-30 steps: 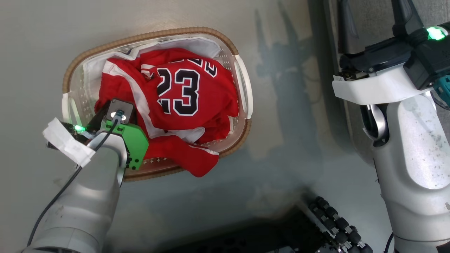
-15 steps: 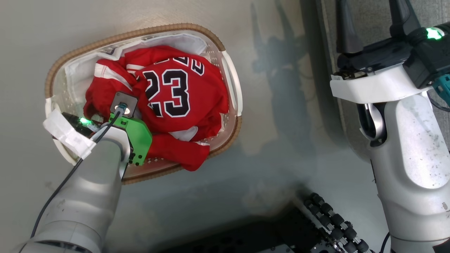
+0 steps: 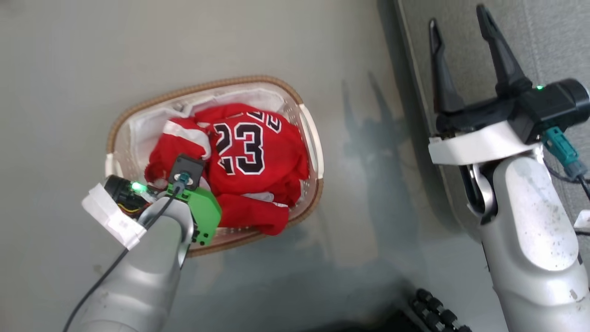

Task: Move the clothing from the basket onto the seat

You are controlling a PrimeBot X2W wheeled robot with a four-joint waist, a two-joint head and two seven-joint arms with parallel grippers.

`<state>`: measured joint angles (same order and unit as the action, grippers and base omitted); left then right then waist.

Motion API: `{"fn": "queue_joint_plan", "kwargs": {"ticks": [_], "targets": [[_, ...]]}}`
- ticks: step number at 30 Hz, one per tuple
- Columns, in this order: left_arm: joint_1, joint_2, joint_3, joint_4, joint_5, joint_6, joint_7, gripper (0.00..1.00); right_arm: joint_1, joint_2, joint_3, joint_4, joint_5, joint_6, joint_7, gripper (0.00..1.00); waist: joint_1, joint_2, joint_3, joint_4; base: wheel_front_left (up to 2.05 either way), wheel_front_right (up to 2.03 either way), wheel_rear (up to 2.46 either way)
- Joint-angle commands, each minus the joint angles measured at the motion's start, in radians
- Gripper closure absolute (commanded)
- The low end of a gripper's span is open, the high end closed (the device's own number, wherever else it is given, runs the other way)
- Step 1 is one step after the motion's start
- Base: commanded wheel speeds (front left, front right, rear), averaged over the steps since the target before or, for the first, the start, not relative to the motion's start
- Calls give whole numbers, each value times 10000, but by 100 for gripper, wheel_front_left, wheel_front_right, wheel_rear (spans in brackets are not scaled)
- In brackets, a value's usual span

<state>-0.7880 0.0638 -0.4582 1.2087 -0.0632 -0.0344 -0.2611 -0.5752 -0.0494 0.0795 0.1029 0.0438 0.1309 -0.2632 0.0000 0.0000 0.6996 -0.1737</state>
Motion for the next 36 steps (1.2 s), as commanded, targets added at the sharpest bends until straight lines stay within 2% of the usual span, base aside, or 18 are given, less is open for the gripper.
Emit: {"fn": "queue_joint_plan", "kwargs": {"ticks": [1,11,19,27,36], "targets": [[286,-37,-22,-346,-66,54,-44,100,285,-49,-66,80,33,-3,-24,0,0,0,-1171,457,0,0,0],[2192,241,396,-3461,-439,351,-46,100,1630,-159,-55,516,72,-5,-23,0,0,0,-3243,1046,0,0,0],[3239,309,669,-6012,-493,401,-38,100,2590,-219,-11,723,122,-5,-23,0,0,0,-4648,1349,0,0,0],[3576,243,964,-7982,-643,211,-37,100,3434,-319,184,967,181,-5,-23,0,0,0,-5745,1446,0,0,0],[3143,189,1045,-9345,-596,56,-38,100,3945,-299,521,1183,256,-5,-23,0,0,0,-6221,1522,0,0,0]]}}
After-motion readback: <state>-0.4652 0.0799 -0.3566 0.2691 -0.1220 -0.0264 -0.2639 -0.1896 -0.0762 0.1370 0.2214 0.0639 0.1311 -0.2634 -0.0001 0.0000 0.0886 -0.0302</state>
